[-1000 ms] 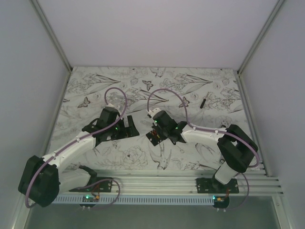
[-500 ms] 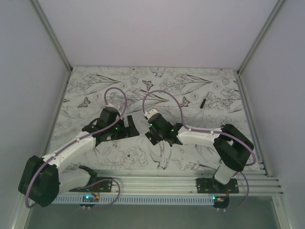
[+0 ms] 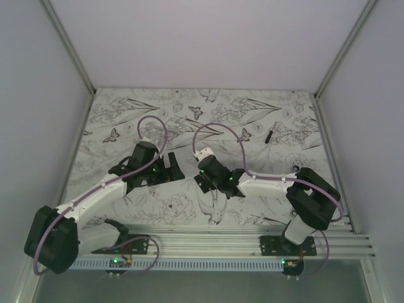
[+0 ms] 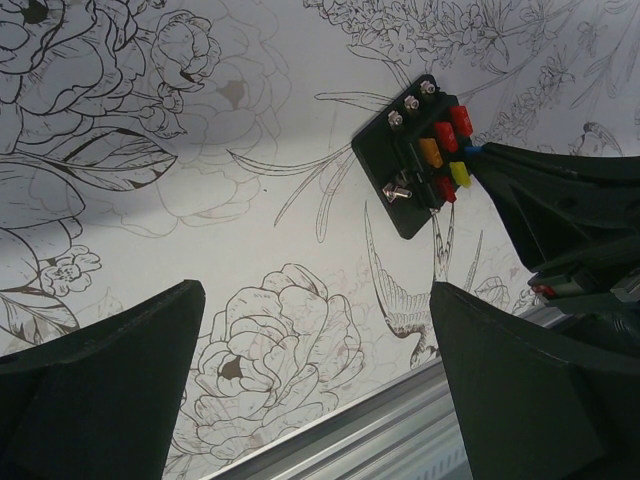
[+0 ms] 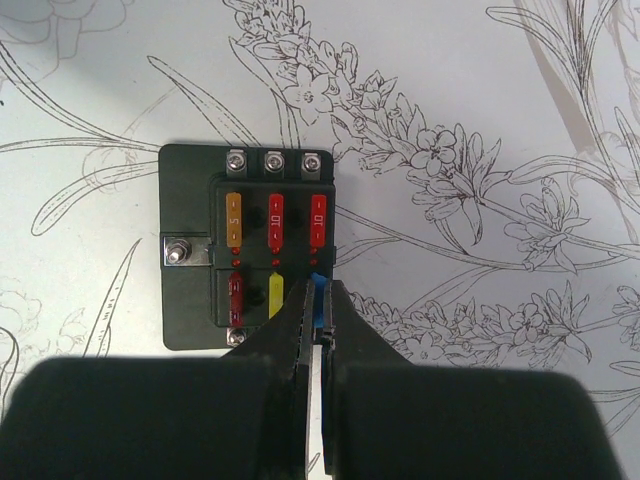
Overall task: Snap on the fuse box
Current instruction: Install the fuse at the fuse box base.
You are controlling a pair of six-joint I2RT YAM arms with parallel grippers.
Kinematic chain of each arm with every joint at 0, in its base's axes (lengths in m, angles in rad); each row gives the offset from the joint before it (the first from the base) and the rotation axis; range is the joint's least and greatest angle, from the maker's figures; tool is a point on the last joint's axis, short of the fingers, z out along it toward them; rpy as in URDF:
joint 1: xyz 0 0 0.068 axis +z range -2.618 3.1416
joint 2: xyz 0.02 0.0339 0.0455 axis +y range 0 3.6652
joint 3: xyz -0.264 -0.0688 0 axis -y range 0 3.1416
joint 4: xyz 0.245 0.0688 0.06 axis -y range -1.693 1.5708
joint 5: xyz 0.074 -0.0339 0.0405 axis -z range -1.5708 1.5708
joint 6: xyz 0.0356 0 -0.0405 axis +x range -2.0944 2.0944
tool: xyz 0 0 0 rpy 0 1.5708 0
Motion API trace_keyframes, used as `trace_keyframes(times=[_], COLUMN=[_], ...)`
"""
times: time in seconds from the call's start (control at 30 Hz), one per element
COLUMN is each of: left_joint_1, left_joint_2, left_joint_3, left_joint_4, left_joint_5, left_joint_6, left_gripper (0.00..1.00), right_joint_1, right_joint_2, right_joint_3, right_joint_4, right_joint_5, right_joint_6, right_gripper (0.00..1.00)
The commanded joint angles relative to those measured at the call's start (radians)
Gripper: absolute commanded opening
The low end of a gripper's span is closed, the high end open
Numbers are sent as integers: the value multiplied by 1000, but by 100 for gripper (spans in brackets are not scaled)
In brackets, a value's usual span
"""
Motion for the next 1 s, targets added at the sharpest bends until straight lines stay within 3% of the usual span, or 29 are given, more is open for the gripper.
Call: trace_keyframes(times=[0.0, 0.13, 0.4, 0.57, 0.97], left_joint_1=[8, 8, 8, 9, 13], left_joint_2=[6, 5, 2, 5, 9], left_joint_3=[-11, -13, -16, -16, -10], left_joint_4=[-25, -25, -25, -25, -25], left_joint_5=[7, 12, 8, 9, 13], left_joint_6=[-17, -21, -19, -16, -12], left_gripper=[99, 100, 100, 100, 99], right_joint_1=[6, 6, 3, -5, -123], right_joint_2=[30, 26, -55, -57, -50], right_joint_3=[-42, -23, 54, 100, 170], right_joint_4=[-88, -90, -168, -208, -297], right_joint_5=[24, 14, -7, -32, -257], right_joint_6=[57, 70, 59, 55, 114], right_gripper=[0, 1, 26, 34, 32])
